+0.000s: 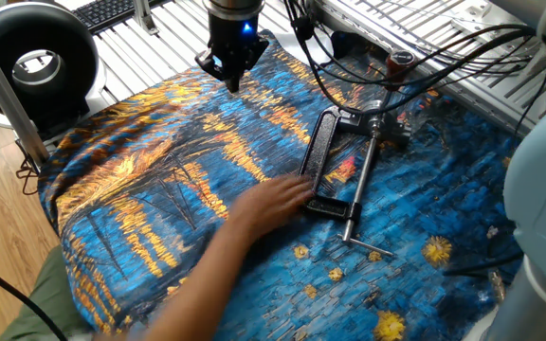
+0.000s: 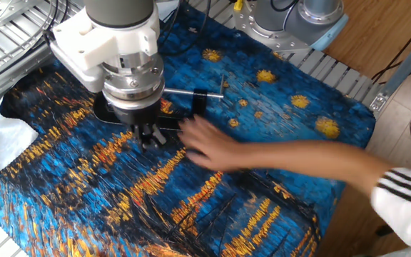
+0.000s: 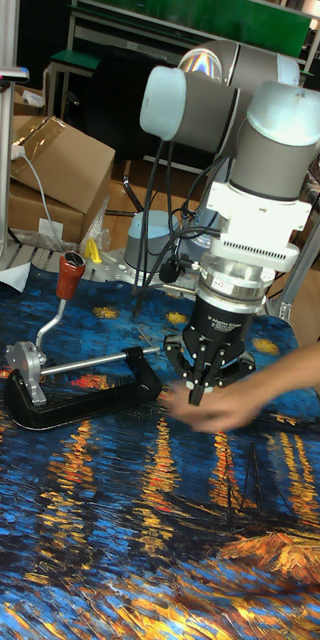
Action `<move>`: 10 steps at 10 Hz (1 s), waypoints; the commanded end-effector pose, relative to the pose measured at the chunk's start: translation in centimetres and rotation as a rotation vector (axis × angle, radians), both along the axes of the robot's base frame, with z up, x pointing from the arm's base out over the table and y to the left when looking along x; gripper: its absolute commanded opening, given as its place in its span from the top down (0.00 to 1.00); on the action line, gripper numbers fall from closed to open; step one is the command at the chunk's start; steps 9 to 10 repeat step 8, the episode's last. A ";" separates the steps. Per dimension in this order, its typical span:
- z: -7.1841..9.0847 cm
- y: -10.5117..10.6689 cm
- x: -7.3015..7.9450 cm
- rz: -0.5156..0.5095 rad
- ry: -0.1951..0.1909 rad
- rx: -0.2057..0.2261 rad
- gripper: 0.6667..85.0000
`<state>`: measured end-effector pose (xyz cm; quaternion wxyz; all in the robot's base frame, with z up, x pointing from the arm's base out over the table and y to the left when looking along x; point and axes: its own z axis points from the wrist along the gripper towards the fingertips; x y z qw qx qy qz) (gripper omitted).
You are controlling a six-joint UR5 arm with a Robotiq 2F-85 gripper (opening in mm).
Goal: Pull up the lever
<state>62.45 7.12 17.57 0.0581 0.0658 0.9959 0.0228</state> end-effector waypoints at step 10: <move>-1.0 -0.7 1.4 0.040 -0.018 -0.013 1.00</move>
